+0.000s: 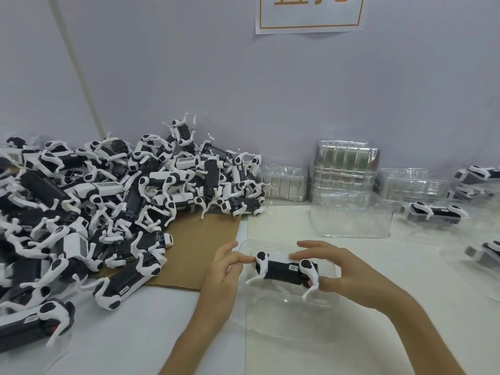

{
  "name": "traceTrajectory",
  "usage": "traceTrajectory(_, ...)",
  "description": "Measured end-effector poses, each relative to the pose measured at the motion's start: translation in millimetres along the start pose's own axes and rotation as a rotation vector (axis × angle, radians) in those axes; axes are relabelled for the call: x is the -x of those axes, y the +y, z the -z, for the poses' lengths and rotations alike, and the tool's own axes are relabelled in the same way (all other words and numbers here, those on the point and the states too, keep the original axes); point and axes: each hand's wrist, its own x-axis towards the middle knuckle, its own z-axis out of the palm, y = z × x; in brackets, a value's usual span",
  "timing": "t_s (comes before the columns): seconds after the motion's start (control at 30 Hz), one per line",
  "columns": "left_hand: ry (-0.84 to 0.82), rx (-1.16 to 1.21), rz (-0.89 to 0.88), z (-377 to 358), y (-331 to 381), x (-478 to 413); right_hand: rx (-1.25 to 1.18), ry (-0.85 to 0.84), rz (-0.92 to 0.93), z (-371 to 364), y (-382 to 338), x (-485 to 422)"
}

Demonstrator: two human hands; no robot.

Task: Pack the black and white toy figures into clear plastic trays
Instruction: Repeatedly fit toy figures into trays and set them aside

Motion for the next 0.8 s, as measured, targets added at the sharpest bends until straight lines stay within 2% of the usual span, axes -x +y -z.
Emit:
traceTrajectory(0.13, 0.007, -0.024, 0.018, 0, 2, 3, -0.075, -0.047, -0.06, 2, -2, 1)
traceTrajectory(0.27, 0.03, -0.03, 0.098, 1, -1, 2, -0.264, 0.157, -0.252, 7, 3, -2)
traceTrajectory(0.33, 0.013, -0.033, 0.159, 2, 1, 3, -0.137, 0.216, -0.395, 7, 12, -2)
traceTrajectory(0.43, -0.081, -0.039, 0.186, 2, 3, 4, 0.076, 0.139, -0.525, 5, 23, -4)
traceTrajectory(0.57, -0.137, -0.033, 0.249, 4, 2, 1, -0.082, 0.161, -0.476, 4, 26, -7)
traceTrajectory(0.67, -0.112, 0.037, 0.209, 5, 5, 2, -0.229, 0.104, -0.409, -2, 22, -12)
traceTrajectory(0.8, -0.078, 0.088, 0.159, 5, 6, 4, -0.237, 0.019, -0.364, -6, 16, -15)
